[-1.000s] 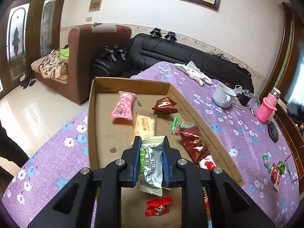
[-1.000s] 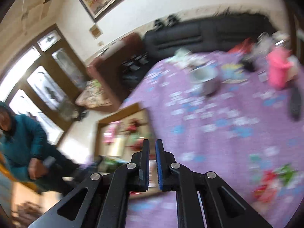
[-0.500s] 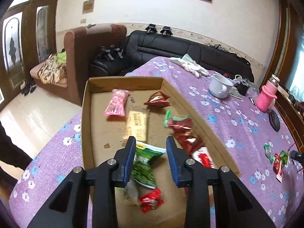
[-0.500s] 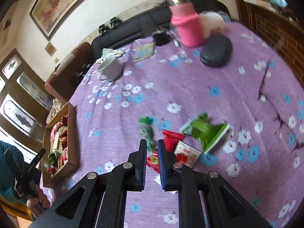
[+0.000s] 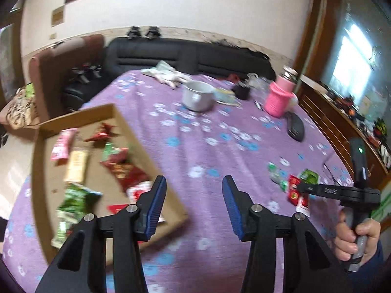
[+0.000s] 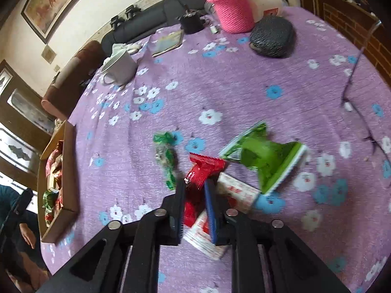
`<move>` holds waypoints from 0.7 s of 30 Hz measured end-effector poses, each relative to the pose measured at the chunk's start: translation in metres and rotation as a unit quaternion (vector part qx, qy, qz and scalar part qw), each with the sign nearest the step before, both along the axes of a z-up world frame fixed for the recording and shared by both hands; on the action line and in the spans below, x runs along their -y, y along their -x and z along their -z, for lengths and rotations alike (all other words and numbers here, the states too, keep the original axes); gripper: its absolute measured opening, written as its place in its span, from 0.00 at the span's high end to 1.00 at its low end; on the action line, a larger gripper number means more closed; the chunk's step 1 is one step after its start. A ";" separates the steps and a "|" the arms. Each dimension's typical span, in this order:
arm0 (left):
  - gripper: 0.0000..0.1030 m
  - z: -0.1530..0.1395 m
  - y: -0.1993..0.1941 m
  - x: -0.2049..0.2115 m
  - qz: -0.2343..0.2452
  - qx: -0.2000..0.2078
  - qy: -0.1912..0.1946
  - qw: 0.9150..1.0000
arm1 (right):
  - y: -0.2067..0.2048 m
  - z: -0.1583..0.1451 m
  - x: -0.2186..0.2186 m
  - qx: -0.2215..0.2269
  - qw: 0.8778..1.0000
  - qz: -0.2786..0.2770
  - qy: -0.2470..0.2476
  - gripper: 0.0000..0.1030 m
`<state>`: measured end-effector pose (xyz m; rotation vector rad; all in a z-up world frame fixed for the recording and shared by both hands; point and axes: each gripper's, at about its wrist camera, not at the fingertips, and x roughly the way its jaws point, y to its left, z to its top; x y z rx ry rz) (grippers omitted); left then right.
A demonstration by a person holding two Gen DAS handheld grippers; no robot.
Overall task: Organize snacks
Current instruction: 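Move both open tools from the tray back to the snack pile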
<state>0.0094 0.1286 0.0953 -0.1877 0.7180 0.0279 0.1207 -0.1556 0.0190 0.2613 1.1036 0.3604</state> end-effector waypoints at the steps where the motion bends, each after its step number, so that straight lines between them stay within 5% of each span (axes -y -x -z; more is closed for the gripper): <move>1: 0.55 0.002 -0.003 0.008 0.010 -0.003 -0.003 1.000 | -0.001 0.001 -0.003 0.000 1.000 -0.001 0.004 0.72; 6: 0.55 0.007 -0.020 0.035 0.039 -0.021 -0.004 0.999 | -0.002 0.003 -0.021 0.029 0.998 -0.012 0.054 0.67; 7: 0.55 0.009 -0.025 0.040 0.043 -0.028 -0.002 0.999 | -0.001 0.003 -0.021 0.035 0.998 -0.015 0.057 0.77; 21: 0.60 0.062 -0.129 0.115 0.090 -0.154 0.100 0.979 | 0.010 -0.025 0.038 0.077 0.995 0.052 -0.043 0.82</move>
